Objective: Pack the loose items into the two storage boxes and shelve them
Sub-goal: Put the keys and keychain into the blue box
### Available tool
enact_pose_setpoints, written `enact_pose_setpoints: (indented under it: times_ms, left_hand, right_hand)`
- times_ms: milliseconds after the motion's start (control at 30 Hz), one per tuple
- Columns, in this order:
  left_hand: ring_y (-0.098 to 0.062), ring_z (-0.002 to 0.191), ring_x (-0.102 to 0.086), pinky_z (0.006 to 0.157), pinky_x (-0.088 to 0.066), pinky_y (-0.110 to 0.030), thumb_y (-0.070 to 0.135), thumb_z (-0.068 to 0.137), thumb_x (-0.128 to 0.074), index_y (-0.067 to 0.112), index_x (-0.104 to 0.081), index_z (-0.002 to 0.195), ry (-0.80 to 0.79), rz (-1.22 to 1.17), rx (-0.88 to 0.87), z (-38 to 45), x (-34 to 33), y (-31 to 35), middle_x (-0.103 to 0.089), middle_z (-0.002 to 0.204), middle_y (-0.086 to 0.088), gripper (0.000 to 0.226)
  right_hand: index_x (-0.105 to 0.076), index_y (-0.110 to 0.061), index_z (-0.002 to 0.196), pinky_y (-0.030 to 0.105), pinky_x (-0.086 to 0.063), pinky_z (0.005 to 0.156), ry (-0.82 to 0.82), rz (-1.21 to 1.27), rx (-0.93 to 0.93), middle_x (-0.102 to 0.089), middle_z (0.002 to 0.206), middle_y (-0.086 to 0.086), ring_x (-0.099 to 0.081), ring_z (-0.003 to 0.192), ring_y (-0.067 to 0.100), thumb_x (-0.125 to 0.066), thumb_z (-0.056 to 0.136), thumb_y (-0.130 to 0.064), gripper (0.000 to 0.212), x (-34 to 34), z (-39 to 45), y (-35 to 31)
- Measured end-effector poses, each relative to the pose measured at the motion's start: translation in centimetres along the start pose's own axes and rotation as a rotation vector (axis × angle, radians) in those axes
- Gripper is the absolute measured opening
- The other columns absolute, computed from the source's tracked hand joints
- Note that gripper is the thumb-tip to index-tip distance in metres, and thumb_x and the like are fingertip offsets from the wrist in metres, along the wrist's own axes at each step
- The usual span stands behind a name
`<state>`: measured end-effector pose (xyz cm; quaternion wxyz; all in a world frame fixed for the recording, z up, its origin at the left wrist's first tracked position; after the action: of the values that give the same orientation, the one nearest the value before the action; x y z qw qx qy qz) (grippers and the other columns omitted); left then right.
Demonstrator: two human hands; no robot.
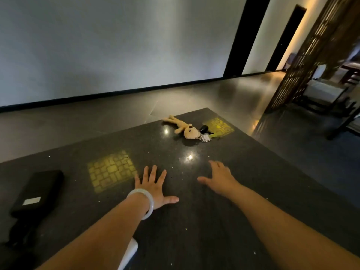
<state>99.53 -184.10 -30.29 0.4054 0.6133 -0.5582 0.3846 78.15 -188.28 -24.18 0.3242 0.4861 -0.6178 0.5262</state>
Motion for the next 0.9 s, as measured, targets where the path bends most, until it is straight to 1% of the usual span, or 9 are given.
enact_pose_setpoints:
  times_ms: [167,233,300,367,433,533,633,767,900]
  left_hand:
    - [-0.031,0.136,0.038,0.107,0.020,-0.059,0.095,0.061,-0.029,0.041,0.030,0.142,-0.003,-0.009,-0.048,2.5,-2.3,-1.1,0.041,0.150,-0.001,0.114]
    - [-0.031,0.135,0.039,0.106,0.021,-0.059,0.094,0.063,-0.032,0.041,0.030,0.142,-0.014,-0.005,-0.052,2.6,-2.3,-1.1,0.043,0.149,-0.001,0.114]
    - [-0.031,0.136,0.039,0.108,0.019,-0.060,0.092,0.066,-0.036,0.040,0.030,0.142,-0.025,0.000,-0.062,2.3,-2.1,-0.9,0.043,0.148,-0.001,0.113]
    - [-0.031,0.136,0.038,0.110,0.018,-0.060,0.091,0.067,-0.037,0.040,0.029,0.143,-0.030,-0.001,-0.061,2.1,-1.9,-0.7,0.043,0.148,-0.001,0.112]
    - [-0.031,0.135,0.039,0.111,0.017,-0.060,0.091,0.067,-0.036,0.039,0.030,0.143,-0.034,0.005,-0.053,2.0,-1.9,-0.7,0.043,0.148,-0.001,0.113]
    - [-0.031,0.136,0.038,0.111,0.017,-0.060,0.092,0.066,-0.035,0.039,0.030,0.143,-0.050,0.015,-0.041,1.9,-1.8,-0.5,0.044,0.148,-0.001,0.113]
    - [-0.031,0.137,0.036,0.111,0.016,-0.059,0.092,0.067,-0.035,0.040,0.029,0.143,-0.063,0.008,-0.034,1.8,-1.6,-0.5,0.042,0.150,-0.001,0.112]
    - [-0.032,0.139,0.034,0.111,0.014,-0.059,0.092,0.067,-0.036,0.040,0.026,0.145,-0.065,-0.015,-0.027,1.7,-1.2,-0.5,0.037,0.153,-0.001,0.113]
    - [-0.032,0.141,0.029,0.112,0.011,-0.059,0.089,0.071,-0.038,0.036,0.021,0.148,-0.088,-0.027,-0.004,0.6,-0.2,-0.3,0.033,0.155,-0.002,0.110]
  right_hand:
    - [-0.011,-0.012,0.153,0.041,-0.013,0.117,0.152,0.023,0.067,-0.009,0.160,0.011,-0.010,0.146,0.031,-0.067,0.082,-0.052,0.099,0.3,10.2,-1.5]
    - [-0.007,-0.015,0.154,0.041,-0.008,0.118,0.226,0.038,0.093,-0.002,0.161,0.011,-0.005,0.147,0.030,-0.069,0.078,-0.054,0.105,0.6,14.1,-2.6]
    - [-0.005,-0.019,0.154,0.041,-0.006,0.118,0.275,0.043,0.136,-0.002,0.160,0.014,-0.003,0.148,0.029,-0.070,0.077,-0.054,0.107,0.9,17.4,-3.7]
    - [-0.006,-0.025,0.154,0.042,-0.010,0.118,0.245,0.059,0.166,-0.002,0.160,0.015,-0.007,0.147,0.032,-0.068,0.080,-0.052,0.100,0.6,19.9,-4.4]
    - [-0.012,-0.029,0.153,0.046,-0.019,0.116,0.171,0.035,0.189,-0.008,0.160,0.014,-0.017,0.144,0.038,-0.061,0.087,-0.048,0.085,-0.5,21.3,-4.4]
    - [-0.030,-0.032,0.147,0.052,-0.030,0.106,0.215,-0.155,0.185,-0.030,0.149,0.013,-0.034,0.130,0.042,-0.056,0.091,-0.046,0.063,-1.5,20.6,-3.5]
    - [-0.041,-0.032,0.138,0.051,-0.034,0.099,0.266,-0.176,0.168,-0.041,0.138,0.012,-0.042,0.120,0.039,-0.056,0.092,-0.040,0.048,-1.6,17.7,-2.4]
    - [-0.041,-0.036,0.139,0.049,-0.033,0.100,0.255,-0.207,0.163,-0.045,0.133,0.006,-0.044,0.116,0.035,-0.055,0.093,-0.036,0.048,-2.6,11.6,-0.7]
    - [-0.040,-0.038,0.139,0.044,-0.032,0.104,0.237,-0.123,0.154,-0.046,0.132,0.001,-0.043,0.120,0.029,-0.057,0.092,-0.036,0.050,-3.9,3.5,1.5]
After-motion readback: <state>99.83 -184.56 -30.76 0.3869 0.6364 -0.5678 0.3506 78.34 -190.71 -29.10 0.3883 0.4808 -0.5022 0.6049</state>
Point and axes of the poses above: each hand's wrist, its own z-axis towards the middle knuckle, its own x-axis out of the back of the hand, y = z × x, the point moved 4 cm from there along z, towards the middle knuckle
